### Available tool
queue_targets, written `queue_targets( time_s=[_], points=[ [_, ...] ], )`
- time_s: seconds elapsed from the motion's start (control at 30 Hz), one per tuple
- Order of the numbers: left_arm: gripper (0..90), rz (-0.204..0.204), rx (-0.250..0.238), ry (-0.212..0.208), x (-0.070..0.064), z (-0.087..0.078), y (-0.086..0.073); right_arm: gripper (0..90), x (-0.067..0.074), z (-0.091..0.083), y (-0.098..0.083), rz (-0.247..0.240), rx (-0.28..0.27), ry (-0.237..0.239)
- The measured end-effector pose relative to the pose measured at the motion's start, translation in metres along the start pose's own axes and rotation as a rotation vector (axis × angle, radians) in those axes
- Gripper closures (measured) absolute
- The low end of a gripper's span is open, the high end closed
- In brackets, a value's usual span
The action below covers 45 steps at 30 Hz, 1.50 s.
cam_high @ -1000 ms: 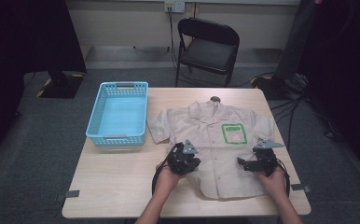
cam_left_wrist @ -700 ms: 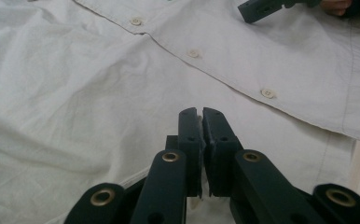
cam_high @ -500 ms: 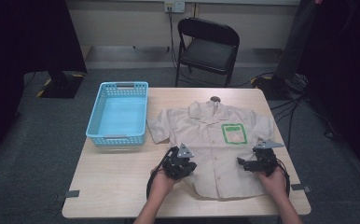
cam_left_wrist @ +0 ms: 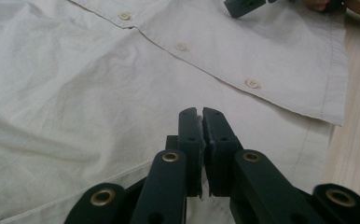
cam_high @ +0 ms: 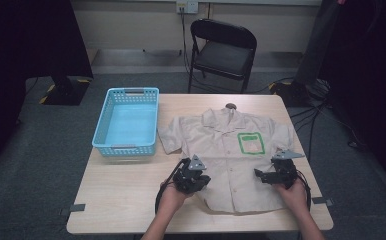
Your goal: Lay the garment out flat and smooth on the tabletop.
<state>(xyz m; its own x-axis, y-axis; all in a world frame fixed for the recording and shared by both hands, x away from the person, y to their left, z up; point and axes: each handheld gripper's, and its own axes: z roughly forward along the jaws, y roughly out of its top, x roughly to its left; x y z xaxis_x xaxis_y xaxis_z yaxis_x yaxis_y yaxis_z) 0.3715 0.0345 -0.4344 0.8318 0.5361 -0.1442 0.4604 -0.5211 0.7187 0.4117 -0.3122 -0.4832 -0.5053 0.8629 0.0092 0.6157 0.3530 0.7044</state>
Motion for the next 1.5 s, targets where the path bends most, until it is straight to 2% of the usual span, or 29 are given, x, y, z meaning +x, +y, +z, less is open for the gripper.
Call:
queue_targets(
  time_s=[0.3,0.57,0.7,1.03,1.5],
  points=[
    [86.8,0.008,0.005,-0.003,-0.001,-0.006,-0.007,13.4,0.000,0.000,0.000,-0.001,0.001,0.000],
    [86.8,-0.011,-0.006,0.014,0.005,-0.017,-0.023,13.2,0.000,0.000,0.000,-0.002,0.001,0.001],
    [86.7,-0.026,-0.017,0.008,0.005,-0.021,-0.028,13.1,0.000,0.000,0.000,-0.002,0.001,0.001],
    [86.7,-0.015,-0.020,0.008,0.003,-0.026,-0.030,13.0,0.000,0.000,0.000,-0.002,0.001,0.001],
    [86.2,-0.033,-0.021,-0.001,0.004,-0.033,-0.036,13.0,0.000,0.000,0.000,-0.002,0.002,0.002]
  ],
)
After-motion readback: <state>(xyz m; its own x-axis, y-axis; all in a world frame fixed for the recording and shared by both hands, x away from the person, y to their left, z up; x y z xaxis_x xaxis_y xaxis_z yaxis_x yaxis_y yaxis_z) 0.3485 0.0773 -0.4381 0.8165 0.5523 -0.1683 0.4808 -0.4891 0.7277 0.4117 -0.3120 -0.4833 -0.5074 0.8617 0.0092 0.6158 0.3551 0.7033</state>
